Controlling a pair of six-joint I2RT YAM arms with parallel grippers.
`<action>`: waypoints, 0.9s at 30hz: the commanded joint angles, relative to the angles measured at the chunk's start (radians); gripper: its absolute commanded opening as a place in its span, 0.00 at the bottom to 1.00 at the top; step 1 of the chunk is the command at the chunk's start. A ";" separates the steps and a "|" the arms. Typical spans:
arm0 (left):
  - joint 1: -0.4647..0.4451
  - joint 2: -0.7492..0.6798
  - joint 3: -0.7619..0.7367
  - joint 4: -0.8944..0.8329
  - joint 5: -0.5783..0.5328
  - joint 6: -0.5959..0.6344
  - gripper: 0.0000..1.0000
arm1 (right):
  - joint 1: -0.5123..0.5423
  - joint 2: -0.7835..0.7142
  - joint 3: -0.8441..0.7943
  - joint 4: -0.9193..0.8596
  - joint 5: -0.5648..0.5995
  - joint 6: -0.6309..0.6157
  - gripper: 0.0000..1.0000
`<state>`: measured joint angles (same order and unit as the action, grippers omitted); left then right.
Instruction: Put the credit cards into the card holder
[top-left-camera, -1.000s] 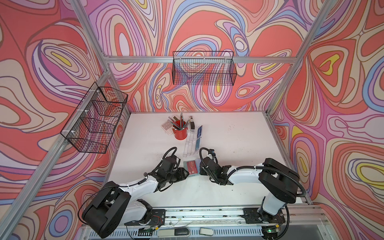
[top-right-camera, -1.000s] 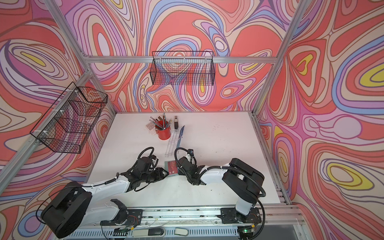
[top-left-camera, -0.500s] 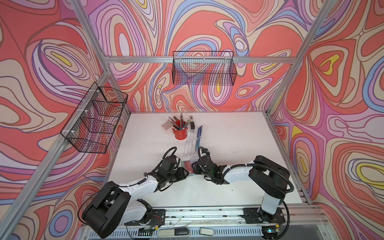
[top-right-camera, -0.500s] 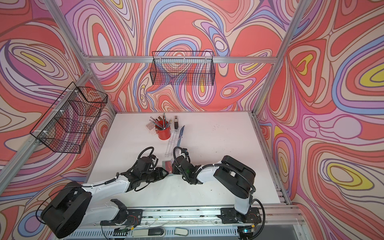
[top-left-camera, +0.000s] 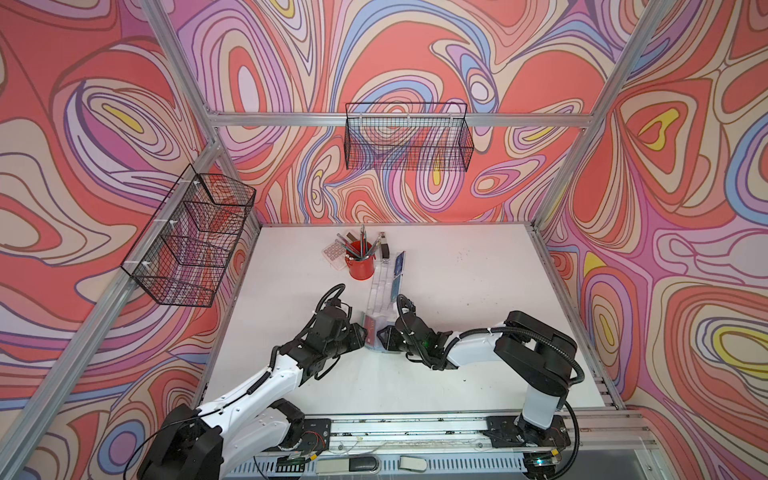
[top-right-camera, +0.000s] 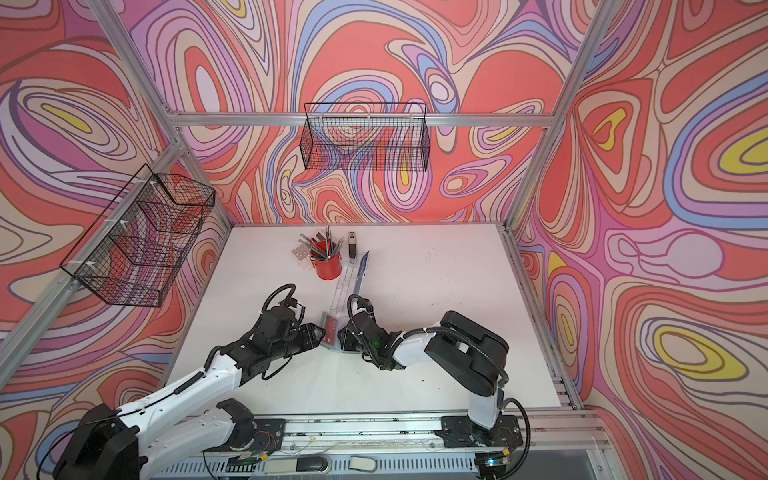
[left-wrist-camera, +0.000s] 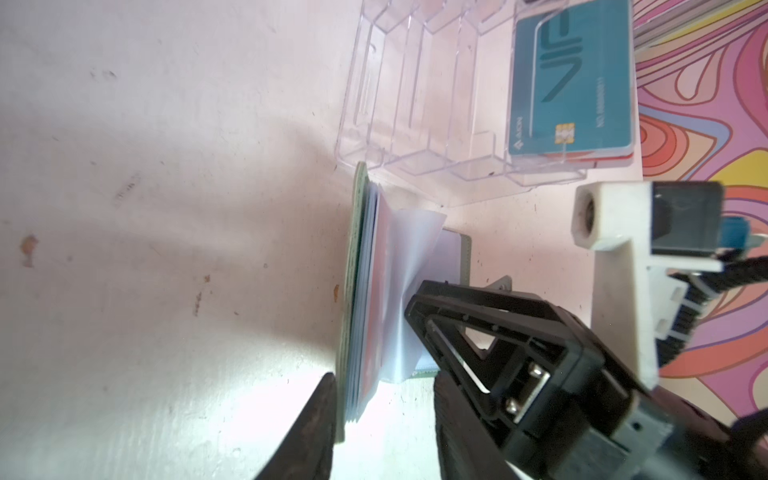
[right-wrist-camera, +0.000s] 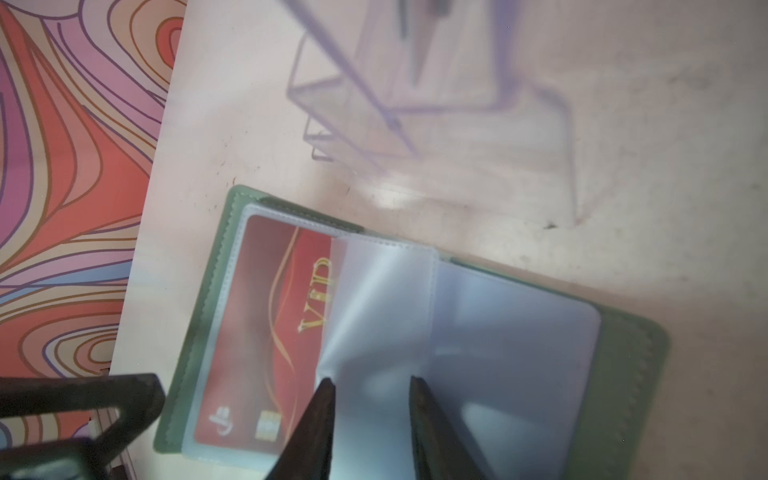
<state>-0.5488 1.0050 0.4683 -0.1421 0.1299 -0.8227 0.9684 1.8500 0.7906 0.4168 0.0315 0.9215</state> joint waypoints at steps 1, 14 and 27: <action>0.005 -0.036 0.030 -0.114 -0.079 0.008 0.41 | 0.006 0.039 -0.002 0.024 -0.032 0.015 0.32; 0.006 0.028 0.022 0.040 0.010 0.028 0.31 | 0.006 0.083 0.015 0.060 -0.053 0.022 0.31; 0.005 0.388 0.019 0.412 0.115 -0.005 0.17 | 0.006 0.103 0.022 0.064 -0.061 0.023 0.29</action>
<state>-0.5415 1.3640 0.4938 0.1825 0.2325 -0.8173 0.9684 1.9121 0.8047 0.5129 -0.0097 0.9367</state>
